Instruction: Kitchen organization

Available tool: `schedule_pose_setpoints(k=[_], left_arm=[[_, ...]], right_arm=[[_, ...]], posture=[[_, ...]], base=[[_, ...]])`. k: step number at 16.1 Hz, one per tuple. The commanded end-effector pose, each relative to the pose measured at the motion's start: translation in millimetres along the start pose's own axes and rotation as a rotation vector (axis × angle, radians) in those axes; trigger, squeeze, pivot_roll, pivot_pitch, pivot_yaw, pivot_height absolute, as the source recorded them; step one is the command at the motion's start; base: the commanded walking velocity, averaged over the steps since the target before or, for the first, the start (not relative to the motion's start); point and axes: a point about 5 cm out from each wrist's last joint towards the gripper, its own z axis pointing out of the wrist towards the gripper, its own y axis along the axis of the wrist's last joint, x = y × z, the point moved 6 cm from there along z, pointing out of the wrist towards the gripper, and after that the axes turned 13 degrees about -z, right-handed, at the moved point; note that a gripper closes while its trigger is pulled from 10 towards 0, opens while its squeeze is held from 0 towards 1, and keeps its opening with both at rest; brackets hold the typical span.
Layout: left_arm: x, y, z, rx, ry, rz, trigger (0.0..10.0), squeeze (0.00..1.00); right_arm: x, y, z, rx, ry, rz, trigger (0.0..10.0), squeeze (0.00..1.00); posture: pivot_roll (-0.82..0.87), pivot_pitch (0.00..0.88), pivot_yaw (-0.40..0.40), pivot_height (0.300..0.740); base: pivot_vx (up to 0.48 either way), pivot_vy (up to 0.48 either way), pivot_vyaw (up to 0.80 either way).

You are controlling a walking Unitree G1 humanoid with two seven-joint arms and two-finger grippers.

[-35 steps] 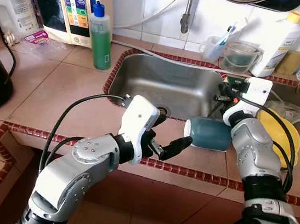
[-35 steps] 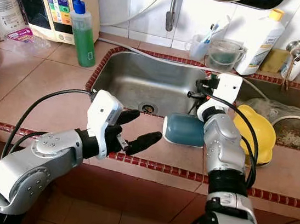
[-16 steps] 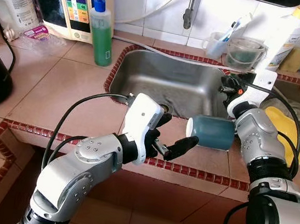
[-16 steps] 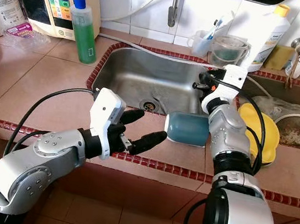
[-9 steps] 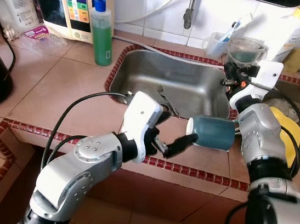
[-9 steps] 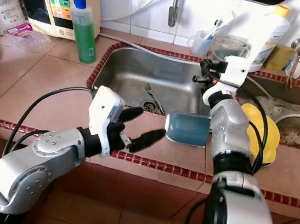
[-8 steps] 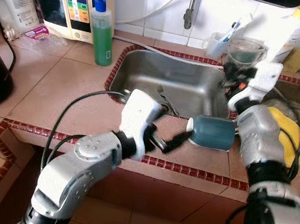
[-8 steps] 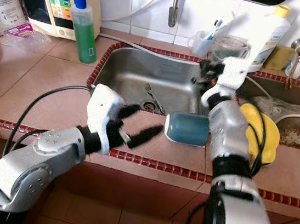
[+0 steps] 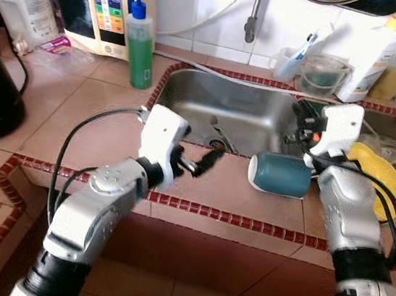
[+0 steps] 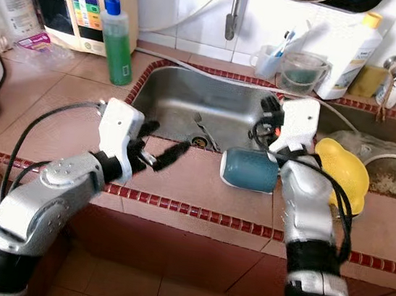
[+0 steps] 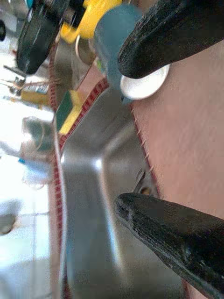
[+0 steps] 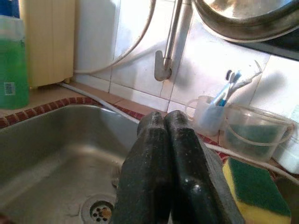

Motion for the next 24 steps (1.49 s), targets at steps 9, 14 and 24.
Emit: schedule_pose_setpoints(k=[9, 14, 24], left_arm=[[45.2, -3, -15.6, -0.073, 0.134, 0.060, 10.0, 0.00], [49.1, -6, -16.8, -0.094, 0.143, 0.078, 10.0, 0.00], [48.1, -14, -17.6, -0.087, 0.149, 0.082, 10.0, 0.00]], right_arm=[[42.3, -4, -29.8, -0.005, 0.178, -0.030, 10.0, 1.00], [40.0, -10, -42.8, 0.014, 0.195, 0.000, 10.0, 1.00], [72.5, -13, -75.0, 0.014, 0.266, 0.080, 10.0, 1.00]], posture=[[-0.09, 0.000, -0.029, 0.740], [-0.10, 0.000, -0.034, 0.740], [-0.11, 0.000, -0.035, 0.740]], base=[[0.000, 0.000, 0.00], [0.000, 0.000, 0.00], [0.000, 0.000, 0.00]])
